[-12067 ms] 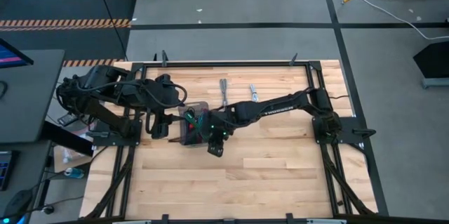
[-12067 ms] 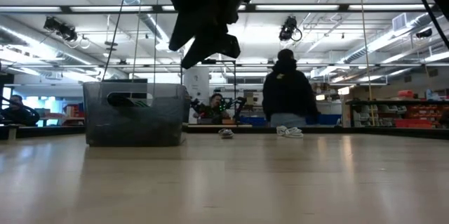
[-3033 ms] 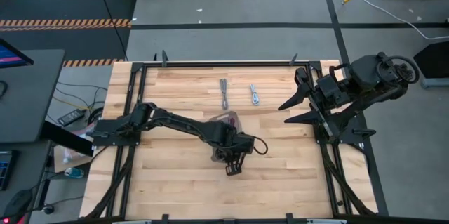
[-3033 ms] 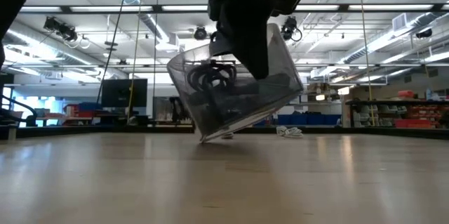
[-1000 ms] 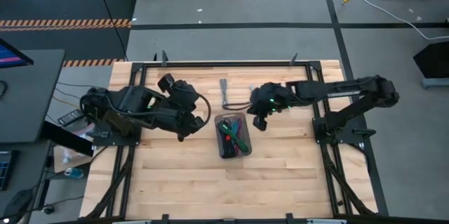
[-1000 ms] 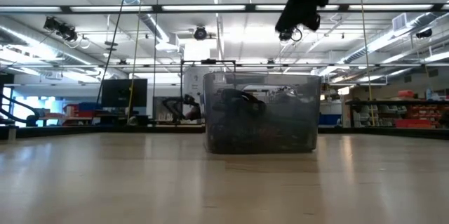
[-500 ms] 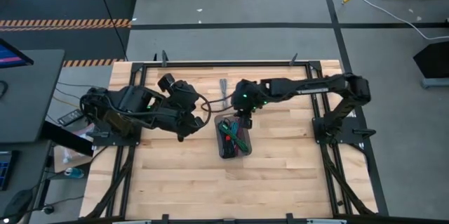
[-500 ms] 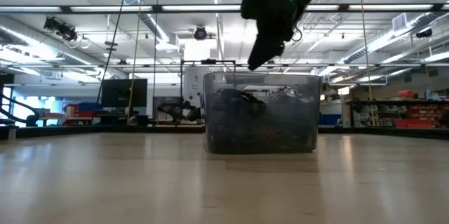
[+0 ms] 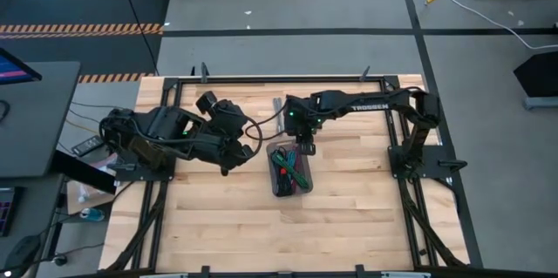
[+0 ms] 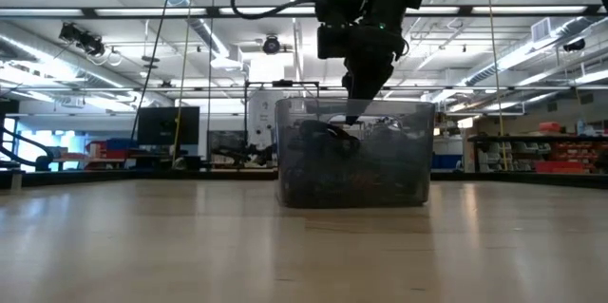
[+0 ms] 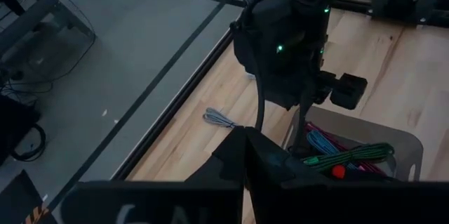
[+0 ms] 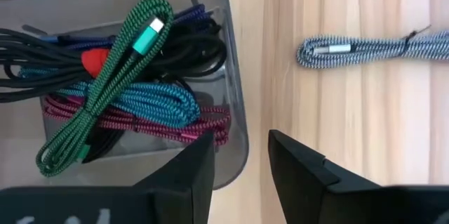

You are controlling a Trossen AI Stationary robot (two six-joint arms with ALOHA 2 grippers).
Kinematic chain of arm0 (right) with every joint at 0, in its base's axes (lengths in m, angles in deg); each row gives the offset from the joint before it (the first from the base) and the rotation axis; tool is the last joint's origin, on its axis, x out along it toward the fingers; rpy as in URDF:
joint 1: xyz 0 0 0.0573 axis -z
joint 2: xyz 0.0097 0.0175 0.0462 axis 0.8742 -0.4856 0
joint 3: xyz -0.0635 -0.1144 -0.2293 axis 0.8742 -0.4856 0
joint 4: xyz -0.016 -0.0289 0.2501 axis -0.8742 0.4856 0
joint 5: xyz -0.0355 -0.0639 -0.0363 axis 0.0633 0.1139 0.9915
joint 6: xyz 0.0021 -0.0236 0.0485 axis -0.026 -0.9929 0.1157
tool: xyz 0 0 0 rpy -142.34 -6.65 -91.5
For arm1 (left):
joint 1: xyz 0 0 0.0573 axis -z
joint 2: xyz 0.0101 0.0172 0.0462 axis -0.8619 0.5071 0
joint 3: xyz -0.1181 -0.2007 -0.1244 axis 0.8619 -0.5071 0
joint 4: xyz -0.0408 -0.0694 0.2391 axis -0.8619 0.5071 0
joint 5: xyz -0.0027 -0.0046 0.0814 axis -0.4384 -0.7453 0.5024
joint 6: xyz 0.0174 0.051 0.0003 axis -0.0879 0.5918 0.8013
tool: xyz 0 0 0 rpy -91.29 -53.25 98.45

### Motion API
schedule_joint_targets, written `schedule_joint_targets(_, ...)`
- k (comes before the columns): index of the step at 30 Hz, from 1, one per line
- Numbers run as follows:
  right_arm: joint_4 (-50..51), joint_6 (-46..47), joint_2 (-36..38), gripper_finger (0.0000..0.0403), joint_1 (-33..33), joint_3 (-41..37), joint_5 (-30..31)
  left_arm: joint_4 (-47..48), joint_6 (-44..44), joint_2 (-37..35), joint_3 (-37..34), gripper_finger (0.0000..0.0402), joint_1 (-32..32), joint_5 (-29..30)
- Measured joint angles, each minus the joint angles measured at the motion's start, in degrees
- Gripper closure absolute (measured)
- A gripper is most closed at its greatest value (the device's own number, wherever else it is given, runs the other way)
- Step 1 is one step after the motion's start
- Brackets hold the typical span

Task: Pick and place USB-C Cables
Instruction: Adjust the black bin

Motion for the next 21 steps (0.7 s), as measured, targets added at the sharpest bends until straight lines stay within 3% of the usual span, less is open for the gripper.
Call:
schedule_joint_targets(9,-0.2,-1.6,-0.6,0.0264,2.1,0.0,-4.2,0.0,0.0,0.0,0.0,0.0388,0.0,0.0)
schedule_joint_targets(21,-2.0,-3.4,-3.8,0.0265,2.3,0.0,-5.4,0.0,-1.1,0.0,0.0,0.0388,0.0,0.0)
